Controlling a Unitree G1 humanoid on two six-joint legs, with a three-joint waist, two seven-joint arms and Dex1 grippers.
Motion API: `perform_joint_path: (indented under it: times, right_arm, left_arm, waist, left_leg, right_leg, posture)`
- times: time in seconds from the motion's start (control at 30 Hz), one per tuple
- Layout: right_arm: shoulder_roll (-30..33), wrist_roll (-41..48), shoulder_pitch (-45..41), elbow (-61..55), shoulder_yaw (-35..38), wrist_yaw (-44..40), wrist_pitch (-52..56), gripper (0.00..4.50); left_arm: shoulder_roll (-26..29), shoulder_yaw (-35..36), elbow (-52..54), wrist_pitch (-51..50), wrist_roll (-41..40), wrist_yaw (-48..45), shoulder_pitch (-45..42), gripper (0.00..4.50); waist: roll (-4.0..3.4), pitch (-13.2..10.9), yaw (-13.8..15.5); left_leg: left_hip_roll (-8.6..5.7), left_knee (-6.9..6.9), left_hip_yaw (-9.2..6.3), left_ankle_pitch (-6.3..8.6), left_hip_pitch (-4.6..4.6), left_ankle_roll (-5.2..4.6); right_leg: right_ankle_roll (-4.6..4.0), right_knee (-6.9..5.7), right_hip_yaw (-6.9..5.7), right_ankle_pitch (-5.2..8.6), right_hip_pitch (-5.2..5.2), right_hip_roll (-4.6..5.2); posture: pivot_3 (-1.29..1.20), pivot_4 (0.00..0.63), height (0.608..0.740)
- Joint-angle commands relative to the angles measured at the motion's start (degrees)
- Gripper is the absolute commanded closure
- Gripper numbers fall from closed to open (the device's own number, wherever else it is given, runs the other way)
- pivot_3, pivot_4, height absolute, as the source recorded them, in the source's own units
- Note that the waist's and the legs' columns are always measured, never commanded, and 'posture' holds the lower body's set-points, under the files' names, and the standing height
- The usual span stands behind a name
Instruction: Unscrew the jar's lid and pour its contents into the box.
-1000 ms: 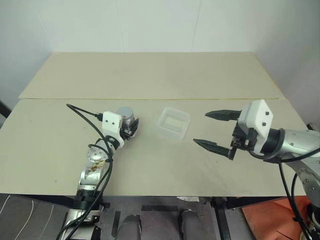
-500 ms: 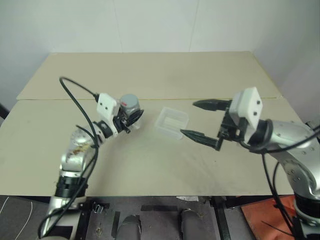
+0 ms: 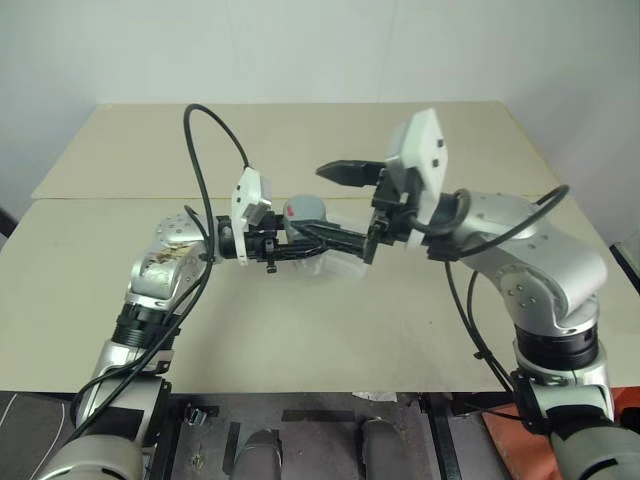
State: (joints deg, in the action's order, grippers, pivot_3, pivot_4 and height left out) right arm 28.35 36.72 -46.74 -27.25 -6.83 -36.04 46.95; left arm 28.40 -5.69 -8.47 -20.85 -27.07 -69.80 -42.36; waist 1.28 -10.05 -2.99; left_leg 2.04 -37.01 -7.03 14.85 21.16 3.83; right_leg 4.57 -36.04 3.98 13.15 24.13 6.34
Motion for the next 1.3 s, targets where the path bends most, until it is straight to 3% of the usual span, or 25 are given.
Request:
perform_joint_path:
  times: [0.03, 0.43, 0.53, 0.67, 0.9, 1.1, 1.3]
  right_arm:
    - [-0.79, -0.73, -2.38, 0.36, -0.52, 1.52, 1.81, 0.0]
    - [-1.73, -2.99, -3.17, 3.21, -1.74, 1.64, 3.53, 0.0]
    - [-1.9, -3.45, -3.12, 3.79, -1.92, 1.26, 3.36, 0.57]
    - [-1.79, -3.69, -3.13, 4.26, -2.2, 0.41, 3.35, 1.78]
    - [-1.25, -4.1, -2.92, 6.98, -2.78, -4.44, 0.53, 1.78]
    - [2.7, -3.15, -2.77, 13.77, -4.82, -27.37, -12.01, 1.78]
    - [1.49, -4.59, -9.47, 28.84, -5.99, -44.55, -22.14, 1.78]
  left_arm:
    - [-0.36, 0.52, 0.38, 2.3, 0.21, -1.57, -1.73, 2.58]
    - [-0.66, 1.17, 1.45, 2.35, -0.12, -1.42, -1.33, 2.58]
    - [-0.5, 1.5, 1.57, 2.55, -0.24, -1.37, -1.37, 2.57]
    - [-0.07, 1.78, 2.21, 2.87, -0.44, -1.57, -1.09, 2.57]
    - [0.46, 2.38, 3.45, 3.44, -1.5, -2.93, -1.29, 2.57]
    - [2.12, 1.59, 4.93, 4.44, -3.62, -11.84, -1.32, 2.57]
    - [3.66, 1.15, 7.22, 4.19, -6.02, -20.33, -1.15, 2.57]
  waist:
    - [0.0, 0.0, -0.32]
    - [-0.01, 0.0, -1.06]
    - [-0.01, -0.01, -1.1]
    - [-0.01, -0.01, -1.11]
    - [-0.02, -0.01, -1.11]
    - [-0.03, -0.02, -1.07]
    - [-0.05, -0.04, -1.85]
  left_leg:
    - [0.0, 0.0, 0.0, 0.0, 0.0, 0.0]
    - [-0.01, 0.0, -0.03, 0.0, 0.0, 0.0]
    - [-0.01, 0.0, -0.03, 0.0, 0.0, 0.0]
    - [-0.01, 0.0, -0.03, 0.0, 0.0, 0.0]
    - [-0.01, 0.0, -0.04, 0.0, 0.0, 0.0]
    - [-0.01, 0.0, -0.03, 0.0, 0.02, 0.0]
    - [0.01, 0.0, -0.02, 0.0, -0.04, 0.0]
  right_leg:
    - [0.0, 0.0, 0.0, 0.0, 0.0, 0.0]
    - [0.0, -0.04, 0.0, 0.0, 0.01, 0.0]
    - [0.0, -0.04, 0.0, 0.0, 0.02, 0.0]
    - [0.0, -0.04, 0.0, 0.0, 0.02, 0.0]
    - [0.0, -0.04, 0.0, 0.0, 0.02, 0.0]
    - [0.01, 0.01, 0.0, 0.0, 0.01, 0.0]
    - [0.0, -0.05, 0.01, 0.0, 0.0, -0.02]
  posture:
    - [0.0, 0.15, 0.74]
    - [0.0, 0.15, 0.74]
    - [0.0, 0.15, 0.74]
    - [0.0, 0.15, 0.74]
    - [0.0, 0.15, 0.74]
    - [0.0, 0.15, 0.74]
    - [0.0, 0.15, 0.74]
